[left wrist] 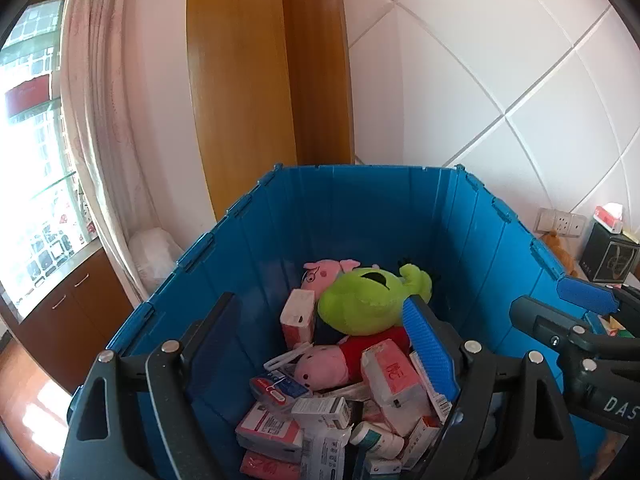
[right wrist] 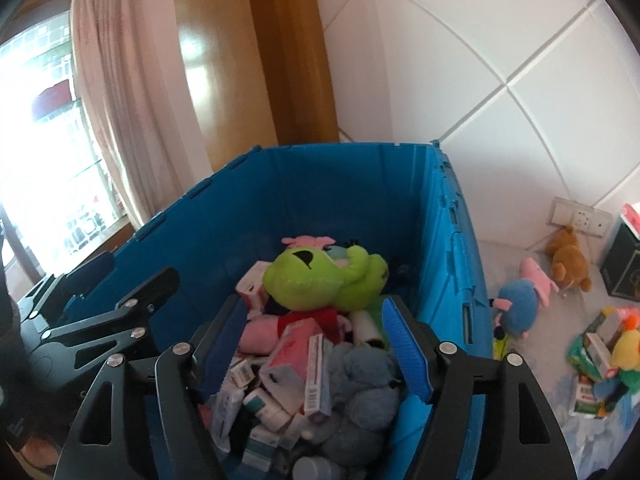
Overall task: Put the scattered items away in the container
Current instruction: 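Move both tools back toward the remaining items on the bed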
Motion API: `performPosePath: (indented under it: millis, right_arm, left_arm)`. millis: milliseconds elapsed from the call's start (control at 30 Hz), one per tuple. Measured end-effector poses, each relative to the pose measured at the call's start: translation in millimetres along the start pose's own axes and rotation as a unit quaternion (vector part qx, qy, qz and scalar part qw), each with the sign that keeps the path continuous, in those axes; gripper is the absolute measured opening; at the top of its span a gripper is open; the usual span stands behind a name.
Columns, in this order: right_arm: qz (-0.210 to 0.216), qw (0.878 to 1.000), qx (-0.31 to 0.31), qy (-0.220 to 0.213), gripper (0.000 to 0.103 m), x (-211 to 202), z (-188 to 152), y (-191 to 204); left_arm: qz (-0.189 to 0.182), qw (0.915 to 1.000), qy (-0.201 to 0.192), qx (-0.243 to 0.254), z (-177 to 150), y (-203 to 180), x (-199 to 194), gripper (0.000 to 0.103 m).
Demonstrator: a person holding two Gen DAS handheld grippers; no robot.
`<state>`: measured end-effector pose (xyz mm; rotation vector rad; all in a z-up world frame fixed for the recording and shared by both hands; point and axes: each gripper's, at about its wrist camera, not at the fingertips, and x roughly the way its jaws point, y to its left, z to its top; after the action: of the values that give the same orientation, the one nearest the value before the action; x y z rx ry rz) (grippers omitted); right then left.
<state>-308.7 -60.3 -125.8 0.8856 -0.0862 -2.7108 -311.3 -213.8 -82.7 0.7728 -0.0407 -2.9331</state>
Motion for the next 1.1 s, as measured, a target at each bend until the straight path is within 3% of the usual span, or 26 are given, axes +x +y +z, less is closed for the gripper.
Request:
performPosePath:
  millis: [33,233,433,633,800,933,1100]
  right_arm:
    - [0.004,1.0,0.001,-0.003,0.085,-1.5,0.2,-0.7]
    - [-0.029,0.998,-0.016,-0.046,0.087,-39.3,-5.2,-11.8]
    - [-0.065,0.99,0.011,-0.127,0.103,-116.4,-17.1,-57.2]
    - [-0.139,0.974,0.047,-0.174,0.103,-193.4,-44.5,-126.2]
    - [-0.201,0.959,0.088,-0.181,0.103,-252.1,-80.9,-208.3]
    - [-0.234,0.952,0.119,-0.158,0.103,-291.9,-116.8,-286.3]
    - [-0.246,0.956,0.116,-0.113,0.103,-323.9,-159.7,-352.2]
  left_arm:
    - [0.0,1.0,-0.003,-0.004,-0.1,0.9,-2.1,0.092]
    - [-0.019,0.9982,-0.047,-0.032,-6.1,-1.6,-41.2,0.098]
    - [-0.057,0.9928,-0.102,-0.028,1.0,-47.9,-95.1,0.1]
    - [-0.142,0.9817,-0.128,0.004,2.7,-132.2,-131.0,0.101]
    - [-0.196,0.9732,-0.115,0.036,-7.4,-223.2,-141.7,0.101]
    - [-0.22,0.9704,-0.085,0.054,-28.7,-305.1,-145.6,0.101]
    - [-0.246,0.9665,-0.044,0.057,-61.7,-390.7,-155.2,0.101]
